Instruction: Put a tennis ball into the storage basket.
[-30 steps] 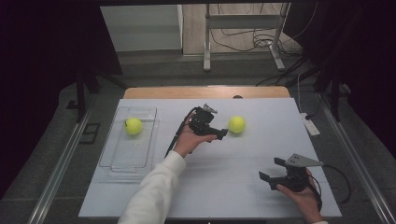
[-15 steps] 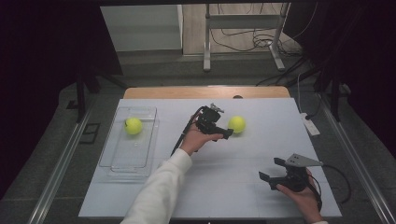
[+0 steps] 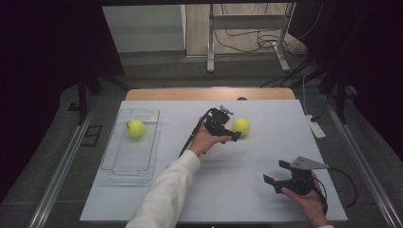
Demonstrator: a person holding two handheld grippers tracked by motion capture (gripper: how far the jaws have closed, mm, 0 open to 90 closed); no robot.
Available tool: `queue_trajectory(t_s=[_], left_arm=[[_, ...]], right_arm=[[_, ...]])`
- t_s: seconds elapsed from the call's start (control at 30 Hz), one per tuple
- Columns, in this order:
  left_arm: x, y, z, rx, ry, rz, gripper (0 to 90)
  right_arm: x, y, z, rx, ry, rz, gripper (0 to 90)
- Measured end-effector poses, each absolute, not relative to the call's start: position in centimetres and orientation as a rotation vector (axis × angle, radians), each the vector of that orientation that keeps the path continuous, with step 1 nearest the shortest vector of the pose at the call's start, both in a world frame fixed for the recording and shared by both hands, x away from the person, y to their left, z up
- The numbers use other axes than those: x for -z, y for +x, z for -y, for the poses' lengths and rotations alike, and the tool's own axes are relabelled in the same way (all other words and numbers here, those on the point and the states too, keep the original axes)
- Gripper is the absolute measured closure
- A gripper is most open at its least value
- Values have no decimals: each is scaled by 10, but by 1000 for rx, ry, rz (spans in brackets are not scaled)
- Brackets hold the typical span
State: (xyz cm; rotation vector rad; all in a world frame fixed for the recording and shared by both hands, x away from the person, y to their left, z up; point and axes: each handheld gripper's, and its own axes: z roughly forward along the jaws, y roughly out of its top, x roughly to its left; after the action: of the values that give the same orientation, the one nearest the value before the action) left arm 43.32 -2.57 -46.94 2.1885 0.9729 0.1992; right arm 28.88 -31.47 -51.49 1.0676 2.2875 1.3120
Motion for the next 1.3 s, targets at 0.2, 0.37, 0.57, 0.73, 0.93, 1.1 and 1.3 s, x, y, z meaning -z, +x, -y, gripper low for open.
queue_trajectory(t_s=[0.2, 0.37, 0.57, 0.73, 0.93, 1.1, 1.3], left_arm=[[474, 437, 32, -188, 2199, -976, 101], [476, 440, 36, -190, 2203, -979, 98], [476, 442, 38, -196, 2196, -984, 96], [478, 444, 42, -196, 2201, -985, 91], [480, 447, 44, -194, 2202, -999, 83], [484, 452, 44, -177, 2180, -1026, 83], [489, 455, 47, -174, 2179, -1031, 82]], right_arm=[[515, 289, 315, -1311, 1070, -2287, 102], [515, 289, 315, -1311, 1069, -2290, 102], [516, 289, 314, -1309, 1069, -2293, 102], [516, 289, 314, -1306, 1066, -2293, 103], [516, 289, 314, -1306, 1067, -2293, 103], [516, 289, 314, -1304, 1068, -2293, 103], [516, 290, 314, -1302, 1066, -2293, 103]])
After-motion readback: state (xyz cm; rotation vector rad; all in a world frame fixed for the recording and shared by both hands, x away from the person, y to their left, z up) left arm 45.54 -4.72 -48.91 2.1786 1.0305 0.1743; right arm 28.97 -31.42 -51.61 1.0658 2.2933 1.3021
